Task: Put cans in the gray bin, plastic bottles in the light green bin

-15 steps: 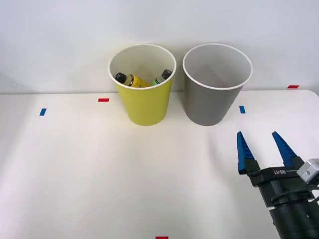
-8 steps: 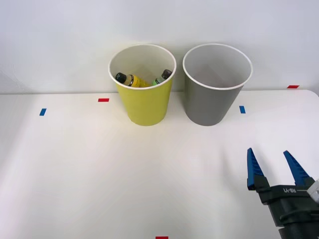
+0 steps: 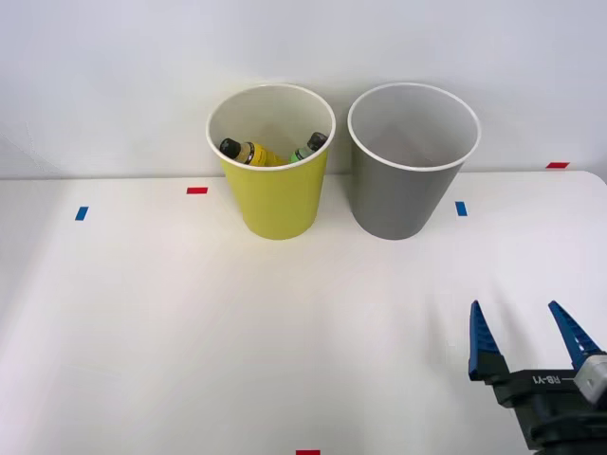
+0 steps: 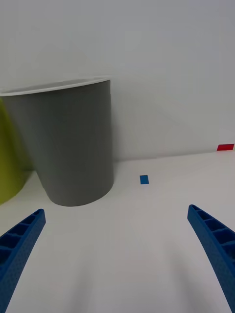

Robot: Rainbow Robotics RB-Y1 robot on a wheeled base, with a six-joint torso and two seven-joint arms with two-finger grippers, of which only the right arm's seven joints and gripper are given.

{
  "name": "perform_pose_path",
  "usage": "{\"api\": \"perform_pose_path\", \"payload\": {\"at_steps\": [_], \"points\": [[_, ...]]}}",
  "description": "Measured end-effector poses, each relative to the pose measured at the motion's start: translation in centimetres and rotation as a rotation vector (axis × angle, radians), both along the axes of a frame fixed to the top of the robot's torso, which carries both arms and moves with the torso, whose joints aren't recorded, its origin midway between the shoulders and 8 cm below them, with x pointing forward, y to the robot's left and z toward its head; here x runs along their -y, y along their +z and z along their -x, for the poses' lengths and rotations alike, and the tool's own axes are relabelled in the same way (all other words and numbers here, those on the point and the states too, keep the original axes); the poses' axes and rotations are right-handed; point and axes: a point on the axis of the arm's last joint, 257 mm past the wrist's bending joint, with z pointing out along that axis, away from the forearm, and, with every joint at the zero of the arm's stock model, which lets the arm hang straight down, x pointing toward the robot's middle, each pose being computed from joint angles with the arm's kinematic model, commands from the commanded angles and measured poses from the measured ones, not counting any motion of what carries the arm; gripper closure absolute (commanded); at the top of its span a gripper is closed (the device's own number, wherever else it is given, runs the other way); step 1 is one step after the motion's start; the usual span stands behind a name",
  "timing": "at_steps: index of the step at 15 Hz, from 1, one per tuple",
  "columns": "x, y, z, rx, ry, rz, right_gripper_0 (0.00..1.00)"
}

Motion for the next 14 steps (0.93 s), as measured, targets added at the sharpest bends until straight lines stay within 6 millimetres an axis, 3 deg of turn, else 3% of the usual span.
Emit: {"api": "perform_pose_path", "payload": {"at_steps": [2,7,14], "points": [[-0.4,0.2,0.4,-0.003,-0.019,0.024,0.00],[-2.9,1.0,3.1,0.010,0.057,-0.110,0.00],[-4.1,-0.6,6.1,-0.023,-0.008,0.048,0.00]]}}
